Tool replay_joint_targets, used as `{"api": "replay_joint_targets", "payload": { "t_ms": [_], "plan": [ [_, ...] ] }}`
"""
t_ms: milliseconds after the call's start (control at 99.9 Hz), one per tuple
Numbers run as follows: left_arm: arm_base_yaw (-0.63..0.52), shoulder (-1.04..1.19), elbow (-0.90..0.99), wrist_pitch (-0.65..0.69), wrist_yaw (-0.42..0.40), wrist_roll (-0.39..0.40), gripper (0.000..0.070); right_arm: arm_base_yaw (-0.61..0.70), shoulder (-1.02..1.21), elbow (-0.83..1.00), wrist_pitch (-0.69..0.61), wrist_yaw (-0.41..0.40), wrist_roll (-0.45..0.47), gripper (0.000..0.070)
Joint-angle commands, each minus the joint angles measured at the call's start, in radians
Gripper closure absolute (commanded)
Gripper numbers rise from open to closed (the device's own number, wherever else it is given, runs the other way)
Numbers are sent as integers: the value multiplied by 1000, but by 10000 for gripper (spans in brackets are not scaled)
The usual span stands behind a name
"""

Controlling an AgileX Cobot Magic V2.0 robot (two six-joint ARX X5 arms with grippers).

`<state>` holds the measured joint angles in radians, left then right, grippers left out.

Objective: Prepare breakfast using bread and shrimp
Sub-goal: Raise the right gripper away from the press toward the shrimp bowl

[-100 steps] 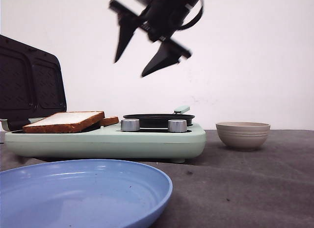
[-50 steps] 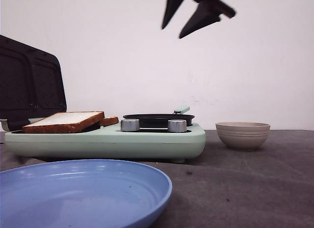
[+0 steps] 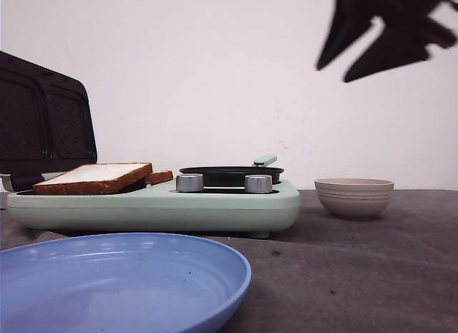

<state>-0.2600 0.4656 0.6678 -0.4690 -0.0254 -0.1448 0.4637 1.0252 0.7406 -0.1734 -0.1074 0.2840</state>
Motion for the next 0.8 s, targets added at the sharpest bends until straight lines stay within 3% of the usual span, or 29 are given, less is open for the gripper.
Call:
{"api": "replay_joint_targets", "payload": {
  "t_ms": [0, 370, 660, 791],
  "plan": [
    [-2, 3, 2, 11, -4, 3, 266, 5, -51, -42, 17, 21, -11, 452],
    [-2, 3, 3, -17, -3, -4, 266, 5, -277, -266, -20, 31, 2, 451],
    [-2, 3, 3, -36, -2, -5, 266, 5, -293, -297, -21, 29, 20, 451],
    [-2, 3, 4, -34, 2, -69, 265, 5, -293, -297, -22, 29, 23, 451]
  ]
}}
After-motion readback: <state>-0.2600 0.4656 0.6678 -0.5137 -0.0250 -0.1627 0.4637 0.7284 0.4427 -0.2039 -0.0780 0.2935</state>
